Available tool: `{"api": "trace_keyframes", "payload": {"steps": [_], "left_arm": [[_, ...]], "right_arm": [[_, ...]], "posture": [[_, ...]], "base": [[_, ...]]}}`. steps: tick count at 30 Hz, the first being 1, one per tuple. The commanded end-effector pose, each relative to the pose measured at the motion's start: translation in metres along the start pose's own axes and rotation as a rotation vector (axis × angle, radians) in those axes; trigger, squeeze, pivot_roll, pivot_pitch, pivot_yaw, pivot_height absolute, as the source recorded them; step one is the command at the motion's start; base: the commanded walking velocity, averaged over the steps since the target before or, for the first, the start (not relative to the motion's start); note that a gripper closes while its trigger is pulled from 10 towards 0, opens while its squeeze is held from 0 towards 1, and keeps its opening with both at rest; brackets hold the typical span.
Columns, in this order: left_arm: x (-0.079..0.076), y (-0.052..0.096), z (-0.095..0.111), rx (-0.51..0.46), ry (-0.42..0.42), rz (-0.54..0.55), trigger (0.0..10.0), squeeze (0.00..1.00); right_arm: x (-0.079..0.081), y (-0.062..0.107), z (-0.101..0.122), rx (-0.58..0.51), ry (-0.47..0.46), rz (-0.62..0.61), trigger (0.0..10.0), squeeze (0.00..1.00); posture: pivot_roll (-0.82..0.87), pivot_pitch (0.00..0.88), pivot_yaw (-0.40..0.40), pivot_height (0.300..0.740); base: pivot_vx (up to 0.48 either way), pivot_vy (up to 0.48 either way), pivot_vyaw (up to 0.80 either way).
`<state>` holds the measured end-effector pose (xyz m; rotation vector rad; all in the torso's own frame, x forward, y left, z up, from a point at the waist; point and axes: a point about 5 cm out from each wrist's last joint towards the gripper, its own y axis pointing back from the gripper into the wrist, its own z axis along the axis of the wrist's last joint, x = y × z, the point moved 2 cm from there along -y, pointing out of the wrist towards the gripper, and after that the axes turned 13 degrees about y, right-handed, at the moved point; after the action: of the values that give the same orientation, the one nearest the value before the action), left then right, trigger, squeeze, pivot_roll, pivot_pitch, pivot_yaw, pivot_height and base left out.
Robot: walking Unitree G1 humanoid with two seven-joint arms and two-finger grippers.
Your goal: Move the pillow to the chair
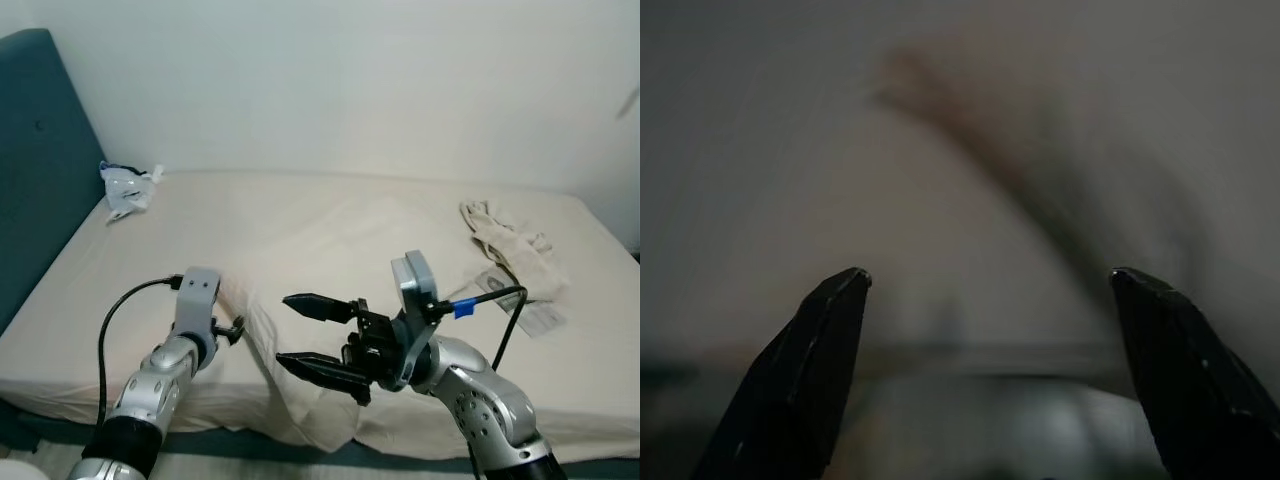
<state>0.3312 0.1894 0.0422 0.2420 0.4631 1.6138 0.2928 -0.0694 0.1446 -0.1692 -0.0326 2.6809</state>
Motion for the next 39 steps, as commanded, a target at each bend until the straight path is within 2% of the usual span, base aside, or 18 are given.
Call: {"api": "trace_keyframes", "payload": {"steps": [1,3,5,9,13,14,15,17,21,23,24,25,26,27,29,31,37,39], "left_arm": [[0.005,0.003,-0.016,0.014,-0.030,0.046,10.0,0.00],[0.001,0.003,-0.018,0.017,-0.039,0.025,10.0,0.00],[-0.006,0.005,-0.026,0.042,-0.016,-0.007,10.0,0.00],[-0.015,0.007,-0.038,0.059,-0.036,-0.011,10.0,0.00],[-0.020,0.009,-0.048,0.082,-0.047,-0.027,10.0,0.00],[-0.025,0.011,-0.050,0.064,-0.114,-0.063,10.0,0.00],[-0.025,0.011,-0.050,0.064,-0.114,-0.063,10.0,0.00],[-0.030,0.014,-0.053,0.044,-0.207,-0.107,10.0,0.00],[-0.026,0.016,-0.058,0.034,-0.176,-0.087,10.0,0.00],[-0.023,0.016,-0.064,0.068,-0.142,-0.067,10.0,0.00],[-0.023,0.015,-0.066,0.078,-0.132,-0.063,10.0,0.00],[-0.023,0.014,-0.066,0.081,-0.129,-0.064,10.0,0.00],[-0.023,0.014,-0.066,0.081,-0.129,-0.064,10.0,0.00],[-0.024,0.014,-0.066,0.081,-0.130,-0.065,10.0,0.00],[-0.025,0.013,-0.064,0.071,-0.152,-0.080,10.0,0.00],[-0.026,0.013,-0.062,0.059,-0.165,-0.089,10.0,0.00],[-0.025,0.011,-0.055,0.030,-0.172,-0.089,10.0,0.00],[-0.024,0.011,-0.054,0.024,-0.168,-0.086,10.0,0.00]], "right_arm": [[-0.033,0.021,-0.059,0.352,0.140,-0.338,10.0,0.00],[-0.039,0.027,-0.064,0.376,0.150,-0.386,10.0,0.00],[-0.045,0.031,-0.064,0.347,0.113,-0.455,10.0,0.00],[-0.042,0.023,-0.058,0.304,0.125,-0.454,10.0,0.00],[-0.040,0.019,-0.058,0.281,0.094,-0.440,10.0,0.00],[-0.041,0.019,-0.063,0.293,0.094,-0.448,10.0,0.00],[-0.041,0.019,-0.063,0.293,0.094,-0.448,10.0,0.00],[-0.043,0.019,-0.071,0.322,0.104,-0.469,10.0,0.00],[-0.053,0.022,-0.077,0.313,0.053,-0.577,10.0,0.00],[-0.066,0.017,-0.074,0.329,0.057,-0.633,10.0,0.00],[-0.070,0.010,-0.066,0.294,0.060,-0.619,10.0,0.00],[-0.072,0.000,-0.055,0.229,0.026,-0.579,10.0,0.00],[-0.072,0.000,-0.055,0.229,0.026,-0.579,10.0,0.00],[-0.072,-0.006,-0.048,0.180,0.002,-0.546,10.0,0.00],[-0.066,-0.028,-0.021,0.047,-0.007,-0.388,10.0,0.00],[-0.061,-0.039,-0.006,-0.017,0.025,-0.283,10.0,0.00],[-0.059,-0.040,0.001,-0.087,0.014,-0.262,10.0,0.00],[-0.057,-0.037,0.007,-0.163,-0.008,-0.235,10.0,0.00]], "posture": [[0.02,0.037,0.007,0.740],[0.02,0.037,0.008,0.740],[0.02,0.034,0.010,0.740],[0.02,0.026,0.014,0.740],[0.03,0.022,0.015,0.740],[0.03,0.022,0.015,0.740],[0.03,0.022,0.015,0.740],[0.03,0.024,0.016,0.740],[0.04,0.016,0.014,0.740],[0.03,0.020,0.020,0.740],[0.03,0.008,0.026,0.740],[0.04,0.014,0.023,0.740],[0.04,0.014,0.023,0.740],[0.04,0.014,0.023,0.740],[0.04,0.009,0.026,0.740],[0.04,0.012,0.023,0.740],[0.05,0.008,0.023,0.740],[0.04,0.012,0.028,0.740]], "base": [[0.000,0.000,0.00],[0.000,0.000,0.00],[0.000,0.000,0.00],[0.000,0.000,0.00],[0.000,0.000,0.00],[0.000,0.000,0.00],[0.000,0.000,0.00],[0.000,0.000,0.00],[0.000,0.000,0.00],[0.000,0.000,0.00],[0.000,0.000,0.00],[0.000,0.000,0.00],[0.000,0.000,0.00],[0.000,0.000,0.00],[0.000,0.000,0.00],[0.000,0.000,0.00],[0.000,0.000,0.00],[0.000,0.000,0.00]]}}
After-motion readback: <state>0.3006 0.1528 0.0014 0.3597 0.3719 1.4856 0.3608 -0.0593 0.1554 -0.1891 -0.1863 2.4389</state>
